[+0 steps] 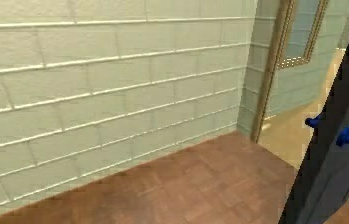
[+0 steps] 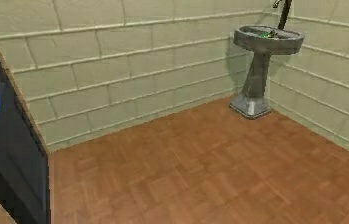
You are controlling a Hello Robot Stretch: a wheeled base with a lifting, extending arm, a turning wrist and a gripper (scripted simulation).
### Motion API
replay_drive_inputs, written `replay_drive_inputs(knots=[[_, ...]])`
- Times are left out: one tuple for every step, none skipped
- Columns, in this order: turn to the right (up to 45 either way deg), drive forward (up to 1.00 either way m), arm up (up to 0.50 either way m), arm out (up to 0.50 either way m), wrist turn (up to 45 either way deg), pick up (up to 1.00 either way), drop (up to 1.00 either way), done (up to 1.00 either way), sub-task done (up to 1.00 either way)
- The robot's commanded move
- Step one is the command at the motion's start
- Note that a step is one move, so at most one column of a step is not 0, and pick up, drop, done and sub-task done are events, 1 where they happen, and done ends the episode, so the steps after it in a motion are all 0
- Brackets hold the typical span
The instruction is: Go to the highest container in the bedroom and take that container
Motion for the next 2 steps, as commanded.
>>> replay_drive_inputs(knots=[[3.0, 0.00, 0.00, 0.00, 0.0, 0.00, 0.00, 0.00, 0.00], [0.0, 1.00, 0.00, 0.00, 0.0, 0.00, 0.00, 0.00, 0.00]])
